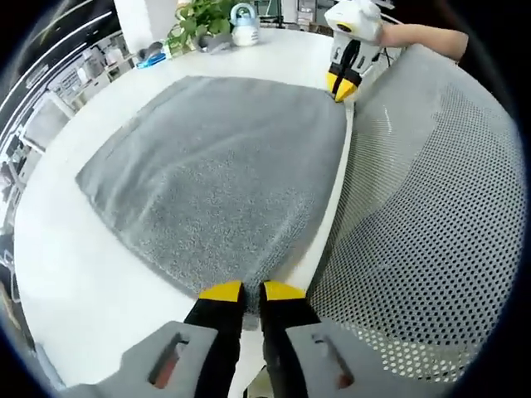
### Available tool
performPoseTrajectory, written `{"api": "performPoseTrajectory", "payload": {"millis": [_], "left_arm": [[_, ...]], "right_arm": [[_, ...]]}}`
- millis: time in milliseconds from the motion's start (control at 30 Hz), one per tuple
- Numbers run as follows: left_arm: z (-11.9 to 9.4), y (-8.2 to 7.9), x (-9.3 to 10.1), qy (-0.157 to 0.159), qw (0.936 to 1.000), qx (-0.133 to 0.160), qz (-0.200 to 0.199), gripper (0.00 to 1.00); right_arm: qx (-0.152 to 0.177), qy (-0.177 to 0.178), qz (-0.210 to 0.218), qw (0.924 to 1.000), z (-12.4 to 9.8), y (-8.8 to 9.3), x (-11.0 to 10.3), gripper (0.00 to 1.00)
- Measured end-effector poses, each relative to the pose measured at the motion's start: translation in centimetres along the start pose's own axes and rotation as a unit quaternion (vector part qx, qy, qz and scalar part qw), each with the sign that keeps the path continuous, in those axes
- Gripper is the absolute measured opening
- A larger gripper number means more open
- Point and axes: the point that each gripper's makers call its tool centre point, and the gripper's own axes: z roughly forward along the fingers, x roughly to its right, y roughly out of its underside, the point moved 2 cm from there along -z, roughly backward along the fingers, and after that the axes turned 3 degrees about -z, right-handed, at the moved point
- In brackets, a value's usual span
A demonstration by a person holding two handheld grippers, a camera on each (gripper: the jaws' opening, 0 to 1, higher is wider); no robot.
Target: Fold the towel on the table until its edges align and the towel forms a compact rectangular stack.
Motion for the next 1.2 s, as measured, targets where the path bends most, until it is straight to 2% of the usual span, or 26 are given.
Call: {"api": "performPoseTrajectory", "payload": {"millis": [67, 300, 467, 600, 633, 733, 800, 833, 867, 900, 967, 1000, 1033, 1100, 1167, 1200], "left_arm": [[0.0, 0.0, 0.0, -0.002, 1.0, 0.0, 0.007, 0.05], [-0.8, -0.5, -1.1, -0.024, 0.9984, 0.036, -0.037, 0.03], [-1.2, -0.4, -1.0, -0.029, 0.9972, 0.047, -0.05, 0.03], [-1.4, 0.2, -0.5, -0.023, 0.9973, 0.045, -0.054, 0.05], [-1.3, 0.6, -0.5, -0.024, 0.998, 0.04, -0.044, 0.06], [-1.0, 1.8, -0.3, -0.025, 0.999, 0.023, -0.028, 0.13], [-1.0, 2.2, -0.3, -0.029, 0.999, 0.022, -0.028, 0.16], [-1.1, 2.2, -0.3, -0.028, 0.9989, 0.025, -0.028, 0.17], [-1.1, 2.1, -0.3, -0.026, 0.9989, 0.029, -0.026, 0.17], [-1.1, 2.0, -0.2, -0.026, 0.999, 0.029, -0.022, 0.18], [-1.2, 2.0, -0.3, -0.032, 0.9991, 0.022, 0.019, 0.18], [-1.2, 2.0, -0.3, -0.036, 0.9981, 0.019, 0.047, 0.18], [-1.2, 1.9, -0.2, -0.039, 0.997, 0.019, 0.064, 0.18], [-1.1, 1.4, 0.4, -0.034, 0.9946, 0.024, 0.095, 0.18], [-1.1, 0.9, 0.8, -0.027, 0.9923, 0.034, 0.116, 0.18], [-1.1, 0.6, 0.9, -0.023, 0.9909, 0.038, 0.127, 0.18]], "right_arm": [[0.004, 0.005, -0.004, 1.0, -0.2, -0.1, 0.1, 0.01], [0.033, 0.029, 0.017, 0.9989, -1.0, -0.9, 1.2, 0.0], [0.055, 0.038, 0.046, 0.9967, -1.7, -1.2, 1.5, 0.0], [0.087, 0.032, 0.086, 0.992, -2.3, -1.2, 1.3, 0.0], [0.1, 0.025, 0.098, 0.9898, -2.4, -1.2, 1.1, 0.0], [0.092, 0.007, 0.118, 0.9887, -1.9, -0.3, 0.6, 0.0], [0.08, -0.001, 0.116, 0.9901, -1.5, 0.0, 0.1, 0.02], [0.07, 0.007, 0.101, 0.9924, -1.5, 0.1, 0.2, 0.04], [0.065, 0.03, 0.052, 0.9961, -1.7, 0.0, 0.9, 0.11], [0.063, 0.048, 0.034, 0.9963, -1.8, -0.1, 1.3, 0.17], [0.042, 0.05, -0.035, 0.9973, -1.6, -0.4, 0.9, 0.27], [0.039, 0.037, -0.096, 0.9939, -1.3, -0.9, 0.1, 0.27], [0.042, 0.02, -0.128, 0.9906, -1.0, -1.2, -0.8, 0.28], [0.036, -0.009, -0.177, 0.9835, -0.7, -1.6, -2.4, 0.29], [0.036, -0.009, -0.236, 0.9709, -0.6, -2.4, -2.9, 0.27], [0.036, -0.01, -0.248, 0.9681, -0.5, -2.5, -3.0, 0.24]]}}
